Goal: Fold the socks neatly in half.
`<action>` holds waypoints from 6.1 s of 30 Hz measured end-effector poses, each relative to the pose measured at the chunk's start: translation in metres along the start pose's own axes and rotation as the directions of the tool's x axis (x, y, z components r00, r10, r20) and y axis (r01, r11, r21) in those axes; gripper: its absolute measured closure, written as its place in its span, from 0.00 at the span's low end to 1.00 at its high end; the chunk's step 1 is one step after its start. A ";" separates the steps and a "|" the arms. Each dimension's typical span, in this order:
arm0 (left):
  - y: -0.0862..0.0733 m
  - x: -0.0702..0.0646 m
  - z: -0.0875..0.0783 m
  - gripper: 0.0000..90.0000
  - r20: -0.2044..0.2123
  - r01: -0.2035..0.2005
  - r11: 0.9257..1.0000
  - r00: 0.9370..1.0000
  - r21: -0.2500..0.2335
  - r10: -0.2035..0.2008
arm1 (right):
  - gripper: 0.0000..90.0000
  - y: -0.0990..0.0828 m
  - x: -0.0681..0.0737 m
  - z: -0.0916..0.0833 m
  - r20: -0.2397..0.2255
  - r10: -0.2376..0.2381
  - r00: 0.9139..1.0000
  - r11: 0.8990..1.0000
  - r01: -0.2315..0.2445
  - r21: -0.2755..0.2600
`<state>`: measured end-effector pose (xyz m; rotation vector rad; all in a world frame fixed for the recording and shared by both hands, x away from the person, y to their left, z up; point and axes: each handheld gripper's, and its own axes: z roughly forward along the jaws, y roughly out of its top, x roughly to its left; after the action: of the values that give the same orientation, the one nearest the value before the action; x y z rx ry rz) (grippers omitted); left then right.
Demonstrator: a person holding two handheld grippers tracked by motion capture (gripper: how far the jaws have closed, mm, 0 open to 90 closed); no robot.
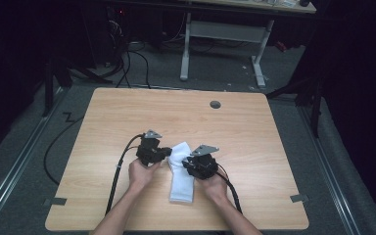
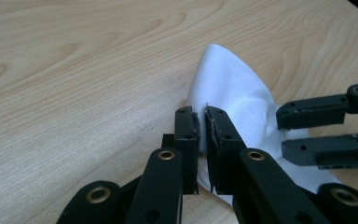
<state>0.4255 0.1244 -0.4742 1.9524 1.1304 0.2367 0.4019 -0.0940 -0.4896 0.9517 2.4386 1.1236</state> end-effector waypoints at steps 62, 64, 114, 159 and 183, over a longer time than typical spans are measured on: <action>-0.027 -0.024 -0.027 0.93 0.126 -0.197 0.979 0.971 -0.055 0.203 | 0.73 -0.003 0.008 0.021 0.041 -0.008 0.999 1.000 0.008 0.006; -0.031 -0.025 -0.025 0.93 0.124 -0.202 0.978 0.971 -0.042 0.206 | 0.71 -0.003 0.008 0.020 0.038 -0.007 0.999 1.000 0.007 0.010; -0.045 -0.025 -0.018 0.93 0.096 -0.249 0.968 0.964 0.011 0.247 | 0.70 -0.021 0.020 -0.003 0.035 0.010 0.999 1.000 -0.010 0.017; -0.044 -0.028 -0.025 0.91 0.083 -0.255 0.967 0.963 -0.013 0.255 | 0.62 -0.017 0.020 -0.016 -0.005 0.015 1.000 0.999 -0.015 -0.034; -0.039 -0.025 -0.038 0.76 0.048 -0.146 0.984 0.987 -0.098 0.151 | 0.79 0.019 0.008 -0.040 0.008 -0.028 1.000 0.991 0.029 -0.132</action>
<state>0.3665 0.1357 -0.4732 1.9491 0.9223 0.3083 0.3844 -0.1025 -0.4489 0.8760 2.3317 1.2526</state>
